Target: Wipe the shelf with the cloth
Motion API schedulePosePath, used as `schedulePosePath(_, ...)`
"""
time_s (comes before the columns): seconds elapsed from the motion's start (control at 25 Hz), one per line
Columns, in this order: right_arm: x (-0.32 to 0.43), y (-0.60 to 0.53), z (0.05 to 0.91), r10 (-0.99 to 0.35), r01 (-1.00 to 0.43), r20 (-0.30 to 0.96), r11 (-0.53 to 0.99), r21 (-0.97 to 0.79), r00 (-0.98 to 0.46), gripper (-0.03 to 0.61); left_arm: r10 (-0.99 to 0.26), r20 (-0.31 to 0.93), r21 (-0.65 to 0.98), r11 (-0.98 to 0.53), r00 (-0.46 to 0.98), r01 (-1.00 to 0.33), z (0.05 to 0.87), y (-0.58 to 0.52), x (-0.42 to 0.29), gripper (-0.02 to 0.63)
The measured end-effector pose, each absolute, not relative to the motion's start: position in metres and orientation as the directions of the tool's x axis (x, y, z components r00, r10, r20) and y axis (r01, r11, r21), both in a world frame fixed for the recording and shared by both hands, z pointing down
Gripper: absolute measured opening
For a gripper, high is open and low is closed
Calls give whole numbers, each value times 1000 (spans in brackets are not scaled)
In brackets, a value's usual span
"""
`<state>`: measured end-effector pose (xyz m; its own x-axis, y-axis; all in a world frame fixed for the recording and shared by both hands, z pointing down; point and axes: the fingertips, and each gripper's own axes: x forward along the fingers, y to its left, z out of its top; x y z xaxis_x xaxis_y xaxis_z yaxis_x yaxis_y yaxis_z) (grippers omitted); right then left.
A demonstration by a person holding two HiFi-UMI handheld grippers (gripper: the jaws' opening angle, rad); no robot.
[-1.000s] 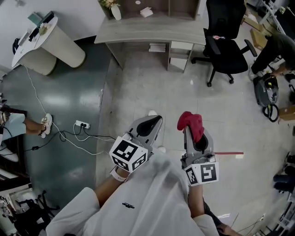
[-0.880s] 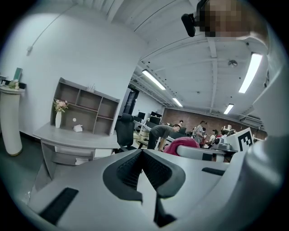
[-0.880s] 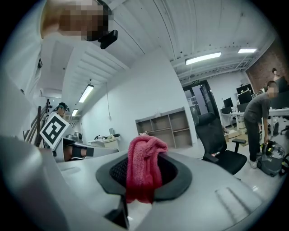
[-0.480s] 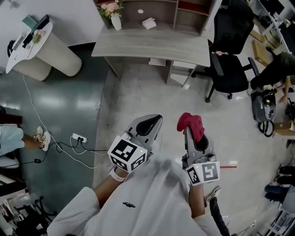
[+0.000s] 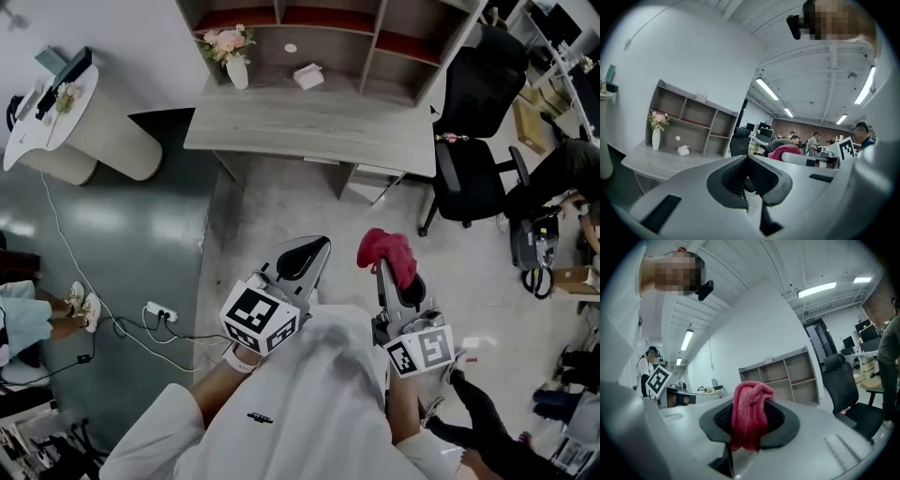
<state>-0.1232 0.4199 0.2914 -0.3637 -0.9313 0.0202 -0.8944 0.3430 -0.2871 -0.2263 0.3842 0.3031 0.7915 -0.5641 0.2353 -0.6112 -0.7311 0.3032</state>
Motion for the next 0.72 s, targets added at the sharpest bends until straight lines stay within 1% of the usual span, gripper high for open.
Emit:
schedulePosePath(0.28, -109, 376, 301, -947, -918, 51, 294, -267, -318, 103, -558, 248, 327, -721, 792, -610, 315, 352, -222, 2)
schedulePosePath(0.48, -100, 333, 312, -952, -918, 53, 274, -288, -300, 103, -569, 262, 318, -712, 780, -626, 322, 320, -216, 2)
schedulePosePath(0.72, -70, 272, 325, -953, -915, 47, 274, -297, -300, 103, -576, 283, 301, -706, 767, -641, 329, 257, -189, 2)
